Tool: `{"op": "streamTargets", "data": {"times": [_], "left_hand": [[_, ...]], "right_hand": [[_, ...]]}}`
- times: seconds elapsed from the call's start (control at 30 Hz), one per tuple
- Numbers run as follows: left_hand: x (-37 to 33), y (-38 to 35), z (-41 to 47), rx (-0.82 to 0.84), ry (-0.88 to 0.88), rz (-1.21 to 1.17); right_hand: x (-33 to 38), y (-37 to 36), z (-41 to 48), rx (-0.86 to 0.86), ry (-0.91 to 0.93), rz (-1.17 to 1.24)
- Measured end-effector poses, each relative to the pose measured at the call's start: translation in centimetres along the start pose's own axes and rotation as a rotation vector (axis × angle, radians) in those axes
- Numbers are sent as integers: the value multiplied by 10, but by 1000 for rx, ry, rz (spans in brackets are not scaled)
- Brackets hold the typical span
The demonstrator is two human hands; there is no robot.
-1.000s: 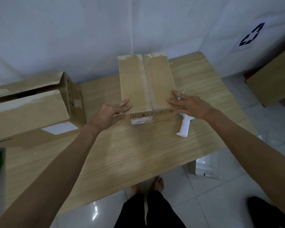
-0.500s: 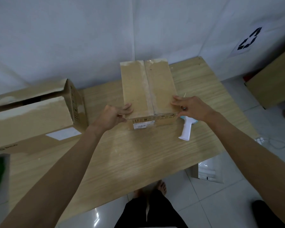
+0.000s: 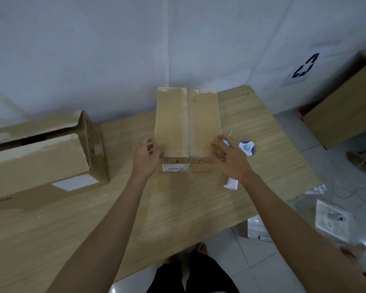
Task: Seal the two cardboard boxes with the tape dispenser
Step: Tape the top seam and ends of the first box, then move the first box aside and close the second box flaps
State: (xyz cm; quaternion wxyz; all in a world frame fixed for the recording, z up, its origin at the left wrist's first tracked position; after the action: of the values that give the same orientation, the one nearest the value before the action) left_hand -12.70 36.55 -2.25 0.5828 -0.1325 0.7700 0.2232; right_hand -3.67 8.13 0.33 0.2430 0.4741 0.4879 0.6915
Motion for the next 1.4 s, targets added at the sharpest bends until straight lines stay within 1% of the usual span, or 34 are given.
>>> {"op": "streamTargets", "data": {"times": [0.1,0.17,0.23,0.3,0.37,0.43,0.5,0.57,0.6,0.67,0.73,0.8,0.87,0.9,0.93,1.03,1.1,1.17,1.23,1.3,1.33,1.4], "left_hand": [[-3,-14,20,59,-73,210],[-9,-24,42,106,-80,388],[-17,-38,71,166,-107,595],[-27,-52,105,206,-170,683],[-35,-59,138,156,-188,647],[-46,-63,157,61,-173,552],[-60,-63,159,-111,-157,453],[-58,-63,153,-307,-47,350],[-50,-69,149,-341,22,310],[-34,-91,142,-316,81,204],[-33,-116,134,-261,25,69],[-43,-142,140,-124,-19,44],[-53,-167,155,28,17,59],[-56,-173,164,49,44,80],[-61,-174,173,35,68,111],[-72,-159,178,-9,111,168],[-75,-135,166,-17,92,209],[-74,-100,150,-34,44,265],[-72,-53,130,-86,17,295],[-74,6,107,-187,3,342],[-78,40,94,-267,-17,377],[-85,111,66,-463,-61,409]], "right_hand": [[13,-4,-11,-14,52,-34],[18,-4,-15,-66,133,-88],[21,-3,-8,-115,218,-260],[21,-11,13,-58,271,-403],[17,-21,40,25,302,-454],[11,-31,69,82,329,-499],[4,-34,96,116,329,-548],[-5,-32,118,130,314,-604],[-7,-30,125,119,315,-625],[-11,-28,135,88,304,-643],[-18,-26,141,42,259,-643],[-34,-22,150,8,183,-642],[-54,-13,161,10,139,-647],[-63,-10,166,26,142,-658],[-69,-8,171,46,153,-670],[-73,-10,178,106,145,-658],[-66,-7,176,93,140,-619],[-55,4,177,5,160,-521],[-30,18,181,-134,207,-339],[15,20,188,-245,280,-236],[46,14,192,-252,323,-202],[116,-8,193,-196,430,-92]]}}
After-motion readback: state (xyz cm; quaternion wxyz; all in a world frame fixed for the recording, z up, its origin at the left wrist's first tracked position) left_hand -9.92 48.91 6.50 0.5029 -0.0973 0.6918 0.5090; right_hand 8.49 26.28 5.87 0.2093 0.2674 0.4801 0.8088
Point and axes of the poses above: each hand's wrist, its own z-axis towards the middle knuckle, its own y-axis out of the back of the hand, x = y × z, the point moved 9 cm from there along z, towards the middle knuckle, and after that the axes turned 11 degrees about -z, right-handed, at the moved point
